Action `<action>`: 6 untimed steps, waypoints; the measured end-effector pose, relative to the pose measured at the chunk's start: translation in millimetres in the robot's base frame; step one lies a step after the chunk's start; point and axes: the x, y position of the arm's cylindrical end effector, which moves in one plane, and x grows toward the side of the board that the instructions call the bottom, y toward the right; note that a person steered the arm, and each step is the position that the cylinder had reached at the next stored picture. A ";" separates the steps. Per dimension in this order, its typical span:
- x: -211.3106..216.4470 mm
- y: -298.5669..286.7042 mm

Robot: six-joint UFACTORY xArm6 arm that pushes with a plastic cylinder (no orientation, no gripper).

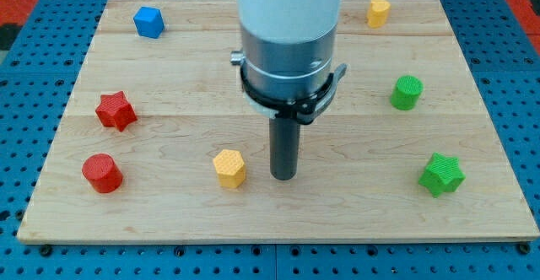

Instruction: Push the yellow hexagon diagonal to the red circle

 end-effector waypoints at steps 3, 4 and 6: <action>32.6 -70.7; 0.2 -39.7; 10.9 -3.9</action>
